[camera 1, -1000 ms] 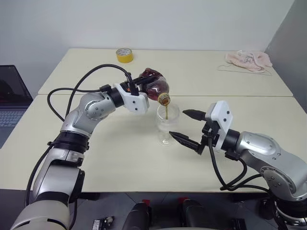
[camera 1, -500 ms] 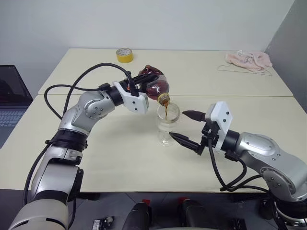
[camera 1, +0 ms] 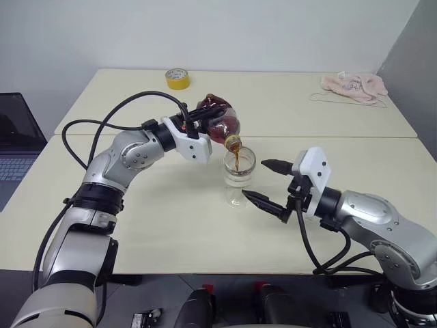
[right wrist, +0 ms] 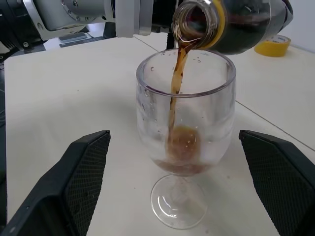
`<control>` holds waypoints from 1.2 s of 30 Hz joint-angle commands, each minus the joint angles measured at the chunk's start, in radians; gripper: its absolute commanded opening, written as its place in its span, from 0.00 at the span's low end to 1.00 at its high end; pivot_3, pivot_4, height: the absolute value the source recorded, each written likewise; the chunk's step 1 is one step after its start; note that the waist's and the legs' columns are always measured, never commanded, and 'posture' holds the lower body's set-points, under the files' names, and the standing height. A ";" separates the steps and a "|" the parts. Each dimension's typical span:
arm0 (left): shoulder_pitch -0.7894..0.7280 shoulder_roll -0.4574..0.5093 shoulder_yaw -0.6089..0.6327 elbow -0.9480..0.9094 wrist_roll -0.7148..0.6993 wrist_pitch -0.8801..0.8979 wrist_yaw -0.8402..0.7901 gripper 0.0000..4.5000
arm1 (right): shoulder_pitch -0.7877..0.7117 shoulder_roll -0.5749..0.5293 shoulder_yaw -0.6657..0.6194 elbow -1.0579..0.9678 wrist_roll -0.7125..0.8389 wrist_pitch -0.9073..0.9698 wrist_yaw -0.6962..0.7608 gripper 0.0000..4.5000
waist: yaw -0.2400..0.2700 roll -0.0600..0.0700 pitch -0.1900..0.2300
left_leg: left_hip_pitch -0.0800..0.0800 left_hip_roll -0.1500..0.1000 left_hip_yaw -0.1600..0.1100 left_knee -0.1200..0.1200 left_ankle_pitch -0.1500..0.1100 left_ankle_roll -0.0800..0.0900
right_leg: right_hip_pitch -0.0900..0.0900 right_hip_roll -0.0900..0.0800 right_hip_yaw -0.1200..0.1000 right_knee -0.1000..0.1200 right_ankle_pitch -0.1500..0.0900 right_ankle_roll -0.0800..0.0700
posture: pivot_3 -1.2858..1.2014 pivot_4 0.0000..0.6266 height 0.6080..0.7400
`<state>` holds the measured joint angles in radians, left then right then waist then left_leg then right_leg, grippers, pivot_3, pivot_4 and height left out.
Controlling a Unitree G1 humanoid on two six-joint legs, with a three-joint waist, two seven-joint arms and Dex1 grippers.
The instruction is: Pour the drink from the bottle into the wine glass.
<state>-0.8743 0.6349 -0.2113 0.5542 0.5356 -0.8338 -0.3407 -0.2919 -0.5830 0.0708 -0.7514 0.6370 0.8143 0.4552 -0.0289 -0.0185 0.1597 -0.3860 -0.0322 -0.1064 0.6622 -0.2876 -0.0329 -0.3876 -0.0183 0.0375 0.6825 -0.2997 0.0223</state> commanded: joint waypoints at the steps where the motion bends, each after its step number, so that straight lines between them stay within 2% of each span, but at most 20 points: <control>1: -0.042 0.020 0.011 -0.014 -0.005 -0.012 0.033 0.17 | 0.004 -0.014 -0.048 -0.059 0.025 -0.011 0.009 1.00 | 0.000 0.000 0.000 | 0.000 0.000 0.000 0.000 0.000 0.000 | 0.000 0.000 0.000 0.000 0.000 0.000 | 0.52 0.24 1.00; 18: -0.065 0.028 -0.008 0.025 0.022 -0.035 0.076 0.17 | 0.048 -0.038 -0.112 -0.120 0.093 -0.044 0.041 1.00 | 0.000 0.000 0.000 | 0.000 0.000 0.000 0.000 0.000 0.000 | 0.000 0.000 0.000 0.000 0.000 0.000 | 0.52 0.24 1.00; 36: -0.104 0.043 -0.025 0.057 0.044 -0.066 0.117 0.17 | 0.022 -0.039 -0.104 -0.109 0.111 -0.033 0.030 1.00 | 0.000 0.000 0.000 | 0.000 0.000 0.000 0.000 0.000 0.000 | 0.000 0.000 0.000 0.001 0.000 0.000 | 0.52 0.24 1.00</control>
<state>-0.9382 0.6622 -0.2503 0.6277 0.5892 -0.8869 -0.2505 -0.2560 -0.6198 -0.0170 -0.8297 0.7293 0.7923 0.4914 -0.0290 -0.0186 0.1597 -0.3860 -0.0324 -0.1061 0.6624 -0.2876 -0.0329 -0.3876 -0.0182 0.0374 0.6831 -0.2997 0.0223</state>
